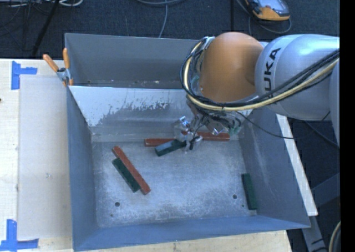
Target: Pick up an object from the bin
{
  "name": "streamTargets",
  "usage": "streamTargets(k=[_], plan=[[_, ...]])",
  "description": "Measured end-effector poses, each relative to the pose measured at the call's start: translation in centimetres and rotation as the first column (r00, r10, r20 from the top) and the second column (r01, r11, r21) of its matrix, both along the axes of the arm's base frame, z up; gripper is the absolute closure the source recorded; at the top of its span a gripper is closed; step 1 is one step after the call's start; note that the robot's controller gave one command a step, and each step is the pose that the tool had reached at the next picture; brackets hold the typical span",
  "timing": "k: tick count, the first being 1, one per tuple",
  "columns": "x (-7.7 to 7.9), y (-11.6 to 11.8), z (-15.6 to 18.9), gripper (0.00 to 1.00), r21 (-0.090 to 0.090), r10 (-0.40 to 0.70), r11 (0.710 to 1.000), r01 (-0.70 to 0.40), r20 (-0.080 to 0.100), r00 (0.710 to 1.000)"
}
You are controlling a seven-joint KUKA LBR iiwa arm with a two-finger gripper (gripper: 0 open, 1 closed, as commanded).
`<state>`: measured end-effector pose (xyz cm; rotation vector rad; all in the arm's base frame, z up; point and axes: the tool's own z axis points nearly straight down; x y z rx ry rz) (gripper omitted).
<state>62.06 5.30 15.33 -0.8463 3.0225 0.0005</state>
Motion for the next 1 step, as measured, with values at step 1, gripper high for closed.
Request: streamTargets(k=[1], plan=[[0.09, 0.04, 2.01, 1.0, 0.0, -0.003, 1.0, 0.003, 0.001, 1.0]])
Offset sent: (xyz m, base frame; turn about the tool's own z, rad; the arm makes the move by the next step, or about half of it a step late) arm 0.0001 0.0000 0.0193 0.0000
